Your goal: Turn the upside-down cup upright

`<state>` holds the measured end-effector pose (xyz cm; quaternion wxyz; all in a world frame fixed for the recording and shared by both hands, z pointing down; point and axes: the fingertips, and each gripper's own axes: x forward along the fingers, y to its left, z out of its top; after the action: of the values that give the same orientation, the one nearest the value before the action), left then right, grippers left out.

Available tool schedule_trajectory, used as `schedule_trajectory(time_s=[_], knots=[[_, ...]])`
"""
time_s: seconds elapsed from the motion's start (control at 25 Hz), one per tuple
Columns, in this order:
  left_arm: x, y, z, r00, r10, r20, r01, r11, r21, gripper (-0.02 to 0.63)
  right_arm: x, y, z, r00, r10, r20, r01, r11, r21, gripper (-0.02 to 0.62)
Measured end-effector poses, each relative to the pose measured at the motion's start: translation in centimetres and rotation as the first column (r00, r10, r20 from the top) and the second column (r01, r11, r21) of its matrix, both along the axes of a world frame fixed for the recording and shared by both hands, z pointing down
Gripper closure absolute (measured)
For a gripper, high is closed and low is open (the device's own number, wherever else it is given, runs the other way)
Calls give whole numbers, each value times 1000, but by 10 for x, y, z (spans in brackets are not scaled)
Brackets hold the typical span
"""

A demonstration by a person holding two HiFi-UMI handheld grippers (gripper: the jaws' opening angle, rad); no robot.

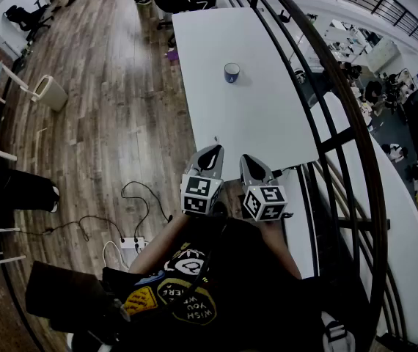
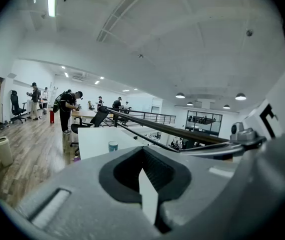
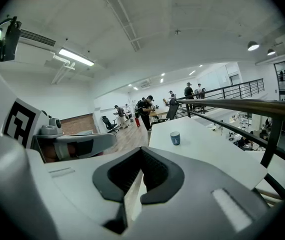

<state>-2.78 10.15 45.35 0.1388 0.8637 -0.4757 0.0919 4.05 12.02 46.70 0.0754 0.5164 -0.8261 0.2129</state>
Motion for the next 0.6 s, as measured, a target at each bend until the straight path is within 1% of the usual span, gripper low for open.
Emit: schedule_trajectory(time_s=[0.24,0.36,0.52,0.6], knots=[[2,-7,1,1000,-2,-3,2,1000,1,601,2,-5,1,1000,-8,-7,8,1000,-1,598],[0,-10,3,1000,15,-8,-15,1000,-3,601,-2,-6,1,1000,-26,-11,26,1000,1,598],[-14,-13,8,998,39,-55,-41,999,-36,601,-6,-5,7,999,-20,-27,20,1000,-9,598],[-22,-15,9,997,43,-61,-46,998,-46,601,-7,-7,14,999,-5,-39,4,1000,-26,597]])
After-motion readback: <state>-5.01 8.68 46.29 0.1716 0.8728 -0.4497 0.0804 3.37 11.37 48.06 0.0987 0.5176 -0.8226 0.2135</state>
